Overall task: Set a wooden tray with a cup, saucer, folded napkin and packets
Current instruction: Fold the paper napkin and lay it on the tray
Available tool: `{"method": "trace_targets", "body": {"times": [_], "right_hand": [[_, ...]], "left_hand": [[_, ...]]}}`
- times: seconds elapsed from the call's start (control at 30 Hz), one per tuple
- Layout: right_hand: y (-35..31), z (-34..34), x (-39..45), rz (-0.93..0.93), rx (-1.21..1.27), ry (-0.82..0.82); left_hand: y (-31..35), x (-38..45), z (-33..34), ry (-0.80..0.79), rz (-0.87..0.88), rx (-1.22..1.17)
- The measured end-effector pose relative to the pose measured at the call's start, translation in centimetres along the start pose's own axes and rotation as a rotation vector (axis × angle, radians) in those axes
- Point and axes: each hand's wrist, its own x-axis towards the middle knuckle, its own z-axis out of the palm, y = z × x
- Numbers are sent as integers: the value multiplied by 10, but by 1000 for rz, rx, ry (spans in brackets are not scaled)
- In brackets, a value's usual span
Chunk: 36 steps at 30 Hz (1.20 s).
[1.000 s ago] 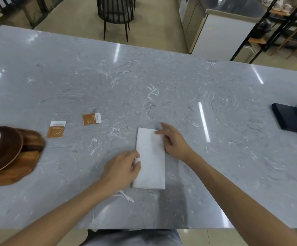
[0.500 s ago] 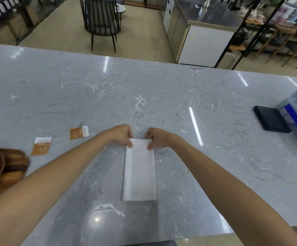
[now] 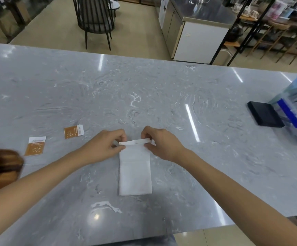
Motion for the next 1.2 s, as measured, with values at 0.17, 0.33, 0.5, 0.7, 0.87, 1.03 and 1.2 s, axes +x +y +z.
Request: {"method": "trace_targets", "body": {"times": [0.17,0.33,0.5,0.7,0.87,1.03,1.2], "right_hand": [[-11,18,-42,-51,39,103],[-11,41,-73,-68,70,160],[-12,72,-104,-60,86,150],[-12,104,-127,-35,94,156],[-12,115,-130,-35,106,229],[-14,131,-145,-91,-18,195],[-4,128,-160,-58,-22,88]], "left_hand": [[2,-35,19,108,11,-3],[6,-59,43,155,160,32],[4,-87,64,130,215,104],[-4,-108,93,111,199,166],[-11,-112,101,129,206,166],[-15,-122,104,133,235,185],[-9,-126,95,90,225,223]]}}
